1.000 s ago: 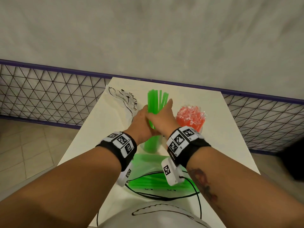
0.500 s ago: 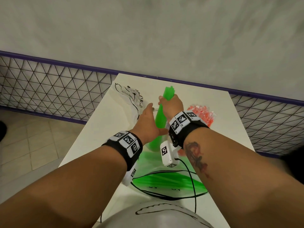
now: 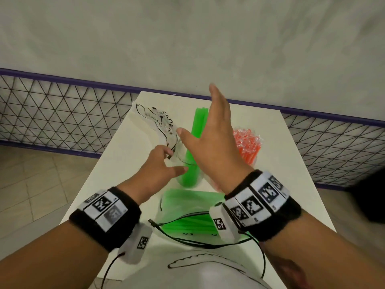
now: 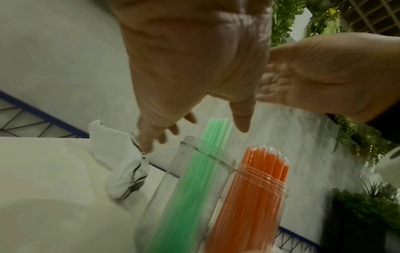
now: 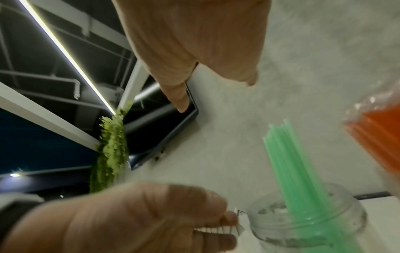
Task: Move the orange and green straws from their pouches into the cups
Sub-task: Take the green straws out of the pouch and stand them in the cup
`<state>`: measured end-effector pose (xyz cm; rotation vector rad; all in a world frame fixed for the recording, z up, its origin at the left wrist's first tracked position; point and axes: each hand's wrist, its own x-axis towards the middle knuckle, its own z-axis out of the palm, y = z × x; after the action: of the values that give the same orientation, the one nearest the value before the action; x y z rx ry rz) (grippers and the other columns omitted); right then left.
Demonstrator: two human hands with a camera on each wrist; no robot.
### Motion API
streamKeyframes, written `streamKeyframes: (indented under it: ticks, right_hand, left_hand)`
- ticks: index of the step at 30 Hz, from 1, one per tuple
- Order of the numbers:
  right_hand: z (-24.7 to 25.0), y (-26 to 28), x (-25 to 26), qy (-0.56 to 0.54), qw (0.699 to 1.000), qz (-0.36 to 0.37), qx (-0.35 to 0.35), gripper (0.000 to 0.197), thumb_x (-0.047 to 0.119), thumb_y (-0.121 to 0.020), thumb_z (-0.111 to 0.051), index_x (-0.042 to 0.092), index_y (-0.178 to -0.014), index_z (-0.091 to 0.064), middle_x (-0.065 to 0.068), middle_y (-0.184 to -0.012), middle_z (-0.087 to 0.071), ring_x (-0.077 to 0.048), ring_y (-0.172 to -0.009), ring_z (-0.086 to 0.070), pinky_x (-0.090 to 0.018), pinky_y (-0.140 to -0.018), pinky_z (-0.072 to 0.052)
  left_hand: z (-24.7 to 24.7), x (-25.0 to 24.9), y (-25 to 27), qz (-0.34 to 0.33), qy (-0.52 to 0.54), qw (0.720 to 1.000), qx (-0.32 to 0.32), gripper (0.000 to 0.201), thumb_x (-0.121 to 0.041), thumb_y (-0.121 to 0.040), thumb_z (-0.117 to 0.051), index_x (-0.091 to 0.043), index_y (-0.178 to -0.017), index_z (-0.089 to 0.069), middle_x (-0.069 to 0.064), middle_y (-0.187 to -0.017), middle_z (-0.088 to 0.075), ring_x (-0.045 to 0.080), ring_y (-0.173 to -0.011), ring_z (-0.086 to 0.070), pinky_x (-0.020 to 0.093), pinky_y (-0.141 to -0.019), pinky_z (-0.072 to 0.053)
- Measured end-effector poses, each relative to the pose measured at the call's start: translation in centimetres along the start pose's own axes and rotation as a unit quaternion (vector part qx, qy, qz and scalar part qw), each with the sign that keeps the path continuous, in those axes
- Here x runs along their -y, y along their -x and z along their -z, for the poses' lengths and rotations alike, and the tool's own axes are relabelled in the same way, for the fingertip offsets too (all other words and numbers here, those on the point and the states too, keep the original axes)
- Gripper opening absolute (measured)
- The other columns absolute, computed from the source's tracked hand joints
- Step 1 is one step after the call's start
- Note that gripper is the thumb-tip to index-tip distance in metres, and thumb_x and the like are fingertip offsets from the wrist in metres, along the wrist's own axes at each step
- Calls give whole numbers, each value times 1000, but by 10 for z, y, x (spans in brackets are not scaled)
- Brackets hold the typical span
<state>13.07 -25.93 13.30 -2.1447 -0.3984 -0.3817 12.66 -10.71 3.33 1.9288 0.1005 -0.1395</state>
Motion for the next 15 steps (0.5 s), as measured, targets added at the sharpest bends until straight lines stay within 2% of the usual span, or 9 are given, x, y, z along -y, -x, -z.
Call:
streamKeyframes:
  ticks: [2, 3, 4, 6, 8, 9, 11, 13, 15]
  right_hand:
    - [16, 20, 6, 3, 995, 75, 71, 41, 20, -88, -67, 20, -127, -52, 3, -121, -58, -9, -110, -56, -29, -95, -48]
    - [22, 28, 1, 40, 981, 83, 171, 21, 21, -91, -63, 21, -112, -61, 11, -97, -62, -4, -88, -59, -26, -77, -49]
    - [24, 36, -2, 109, 944, 84, 302, 13, 21, -94, -59, 21, -105, -66, 14, -84, -60, -1, -73, -55, -22, -66, -43]
    - [11, 53, -23, 256, 813, 85, 515, 22, 19, -98, -50, 14, -107, -69, 4, -87, -63, -11, -71, -52, -26, -67, -37]
    - [-10, 75, -46, 337, 731, 94, 586, 25, 10, -97, -47, 4, -110, -67, -11, -102, -66, -25, -84, -56, -31, -74, -39]
    - [-21, 85, -55, 357, 720, 111, 584, 25, 4, -95, -46, 0, -110, -66, -15, -105, -66, -29, -89, -58, -34, -74, -40]
    - [-37, 100, -67, 355, 743, 136, 550, 23, -6, -90, -45, -6, -105, -62, -22, -100, -63, -35, -83, -57, -36, -64, -37]
    - [-42, 103, -66, 333, 786, 146, 501, 22, -11, -86, -45, -8, -101, -61, -27, -97, -59, -35, -73, -52, -34, -50, -27]
    - [-45, 101, -67, 332, 814, 158, 449, 24, -10, -88, -44, -8, -106, -60, -26, -108, -54, -38, -80, -55, -35, -53, -29]
  left_hand:
    - [9, 9, 19, -54, -73, 988, 127, 35, -28, -72, -83, -26, -93, -55, -13, -128, -47, 8, -127, -43, 29, -111, -32]
    - [10, 13, 26, -71, -139, 966, 204, 31, -28, -69, -83, -29, -87, -57, -19, -126, -45, 5, -123, -44, 24, -109, -33]
    - [9, 19, 30, -74, -206, 939, 264, 29, -27, -68, -82, -32, -83, -57, -23, -128, -41, 4, -121, -44, 20, -105, -35]
    - [2, 30, 32, -73, -297, 900, 312, 30, -15, -73, -76, -36, -81, -55, -20, -139, -33, 8, -120, -47, 21, -95, -45]
    - [-10, 39, 29, -81, -329, 892, 301, 33, -2, -77, -66, -32, -83, -54, -10, -146, -32, 15, -119, -52, 20, -82, -50]
    - [-15, 41, 27, -83, -332, 894, 291, 34, 1, -77, -62, -31, -83, -53, -6, -143, -38, 18, -119, -53, 20, -82, -49]
    - [-23, 44, 19, -87, -331, 901, 265, 36, 2, -79, -59, -33, -81, -50, -1, -121, -56, 22, -112, -56, 27, -87, -48]
    - [-26, 44, 13, -88, -351, 901, 237, 29, 1, -84, -55, -27, -86, -52, -3, -94, -58, 17, -90, -56, 13, -71, -42]
    - [-25, 43, 6, -90, -350, 905, 223, 28, 1, -87, -54, -26, -85, -48, -6, -84, -54, 14, -80, -51, 11, -62, -36]
